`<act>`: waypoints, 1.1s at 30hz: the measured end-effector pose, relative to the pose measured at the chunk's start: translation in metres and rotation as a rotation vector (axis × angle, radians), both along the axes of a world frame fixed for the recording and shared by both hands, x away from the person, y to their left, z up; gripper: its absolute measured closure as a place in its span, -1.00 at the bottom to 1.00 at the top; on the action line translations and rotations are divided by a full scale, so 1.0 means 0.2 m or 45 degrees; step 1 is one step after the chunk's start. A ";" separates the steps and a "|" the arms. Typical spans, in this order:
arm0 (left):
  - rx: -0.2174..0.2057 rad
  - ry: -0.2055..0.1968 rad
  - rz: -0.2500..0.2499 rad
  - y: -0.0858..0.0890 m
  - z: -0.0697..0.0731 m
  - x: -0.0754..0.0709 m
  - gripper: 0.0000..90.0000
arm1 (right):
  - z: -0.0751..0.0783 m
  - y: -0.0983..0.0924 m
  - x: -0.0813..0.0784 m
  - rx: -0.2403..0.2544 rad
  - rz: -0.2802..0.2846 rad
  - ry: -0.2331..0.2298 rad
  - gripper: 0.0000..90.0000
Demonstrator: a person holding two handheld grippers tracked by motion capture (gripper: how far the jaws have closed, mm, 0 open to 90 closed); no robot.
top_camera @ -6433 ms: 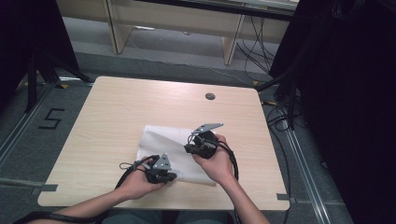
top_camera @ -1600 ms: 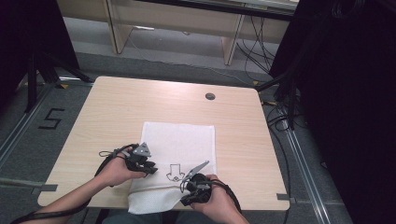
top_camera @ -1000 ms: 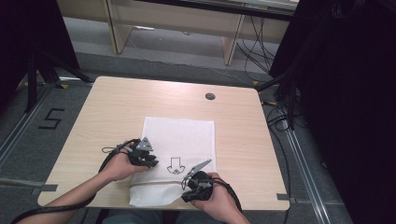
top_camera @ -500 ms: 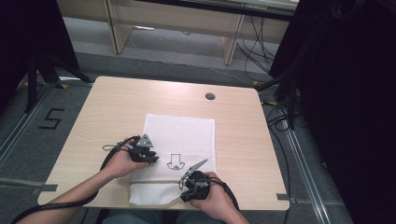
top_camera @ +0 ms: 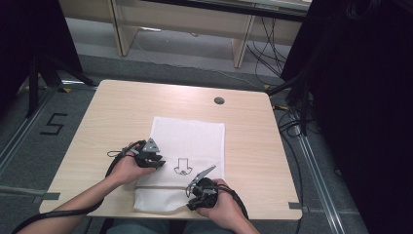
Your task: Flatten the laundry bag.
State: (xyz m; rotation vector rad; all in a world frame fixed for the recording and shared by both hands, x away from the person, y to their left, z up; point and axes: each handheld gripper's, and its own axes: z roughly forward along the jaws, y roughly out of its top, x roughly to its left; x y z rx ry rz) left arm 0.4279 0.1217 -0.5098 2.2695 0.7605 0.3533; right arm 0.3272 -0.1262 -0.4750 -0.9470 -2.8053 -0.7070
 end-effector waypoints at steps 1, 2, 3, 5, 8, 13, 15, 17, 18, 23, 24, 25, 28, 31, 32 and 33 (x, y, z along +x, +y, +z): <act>0.003 -0.008 0.004 0.00 0.00 0.00 0.56 | 0.01 0.00 0.00 -0.002 -0.018 0.005 0.68; -0.004 -0.001 0.019 0.00 0.00 0.00 0.54 | 0.02 -0.01 -0.01 0.009 -0.025 -0.001 0.62; 0.004 -0.007 0.020 0.00 0.00 0.00 0.51 | 0.06 -0.03 -0.01 0.046 -0.051 -0.030 0.53; 0.028 -0.027 -0.001 0.00 0.01 0.00 0.50 | 0.08 -0.04 -0.01 0.054 -0.065 -0.053 0.50; 0.005 -0.027 -0.009 0.01 0.05 -0.03 0.50 | 0.13 -0.11 0.01 0.100 -0.125 -0.105 0.47; -0.052 0.034 -0.098 0.03 0.13 -0.14 0.59 | 0.15 -0.26 0.08 0.051 -0.239 -0.167 0.76; -0.058 0.061 -0.139 0.04 0.16 -0.20 0.69 | 0.12 -0.32 0.11 0.009 -0.288 -0.137 0.93; -0.066 0.095 -0.184 0.05 0.17 -0.26 0.73 | 0.11 -0.34 0.13 0.000 -0.305 -0.121 0.98; -0.065 0.104 -0.191 0.05 0.17 -0.28 0.75 | 0.10 -0.35 0.13 -0.008 -0.316 -0.105 1.00; 0.038 0.148 -0.272 0.07 0.12 -0.34 0.75 | 0.09 -0.37 0.15 -0.067 -0.342 -0.107 1.00; 0.022 0.155 -0.254 0.06 0.11 -0.35 0.75 | 0.09 -0.37 0.15 -0.080 -0.358 -0.082 1.00; 0.024 0.156 -0.247 0.06 0.10 -0.35 0.75 | 0.08 -0.37 0.15 -0.097 -0.376 -0.071 1.00; 0.075 0.164 -0.264 0.06 0.10 -0.34 0.75 | 0.04 -0.37 0.16 -0.110 -0.338 -0.063 1.00; 0.101 0.178 -0.269 0.06 0.07 -0.33 0.75 | 0.02 -0.36 0.17 -0.127 -0.344 -0.043 1.00; 0.114 0.174 -0.282 0.06 0.07 -0.33 0.75 | 0.01 -0.36 0.18 -0.135 -0.333 -0.054 1.00; 0.109 0.178 -0.277 0.06 0.07 -0.33 0.75 | 0.00 -0.36 0.18 -0.137 -0.323 -0.062 1.00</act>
